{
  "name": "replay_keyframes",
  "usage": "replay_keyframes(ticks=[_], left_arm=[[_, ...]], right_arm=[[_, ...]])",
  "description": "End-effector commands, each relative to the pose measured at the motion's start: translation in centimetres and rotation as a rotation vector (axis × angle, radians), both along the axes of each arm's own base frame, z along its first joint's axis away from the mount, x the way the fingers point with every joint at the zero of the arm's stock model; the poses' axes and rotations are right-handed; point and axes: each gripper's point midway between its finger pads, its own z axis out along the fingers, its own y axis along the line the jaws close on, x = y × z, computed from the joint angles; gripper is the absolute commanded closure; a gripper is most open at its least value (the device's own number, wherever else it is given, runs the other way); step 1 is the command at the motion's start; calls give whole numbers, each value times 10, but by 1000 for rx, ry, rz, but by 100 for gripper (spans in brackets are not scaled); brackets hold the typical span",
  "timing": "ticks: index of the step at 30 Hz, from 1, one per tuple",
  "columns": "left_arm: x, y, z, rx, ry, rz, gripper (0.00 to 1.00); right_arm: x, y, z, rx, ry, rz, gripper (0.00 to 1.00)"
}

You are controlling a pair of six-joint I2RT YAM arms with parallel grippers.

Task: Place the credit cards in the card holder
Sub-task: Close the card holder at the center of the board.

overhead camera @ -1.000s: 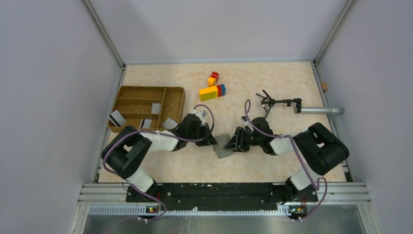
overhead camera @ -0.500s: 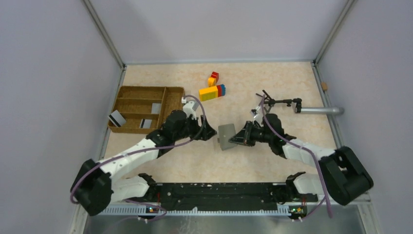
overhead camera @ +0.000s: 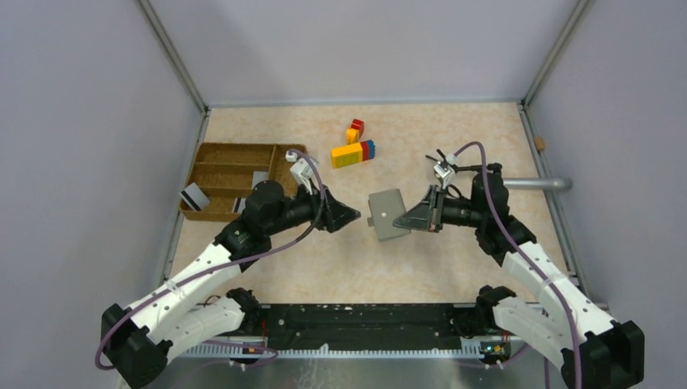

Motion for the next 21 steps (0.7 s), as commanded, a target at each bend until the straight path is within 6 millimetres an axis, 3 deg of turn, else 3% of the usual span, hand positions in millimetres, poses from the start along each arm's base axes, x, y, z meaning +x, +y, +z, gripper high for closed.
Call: replay_keyframes(ticks=[1, 8, 21], left_arm=[[-16, -21, 37, -191, 51, -116, 32], [-24, -27, 35, -206, 68, -181, 32], [-32, -31, 5, -148, 115, -217, 30]], right_arm=[[-21, 1, 41, 69, -77, 111, 100], [-31, 3, 61, 131, -116, 153, 100], [-35, 4, 77, 191, -145, 179, 100]])
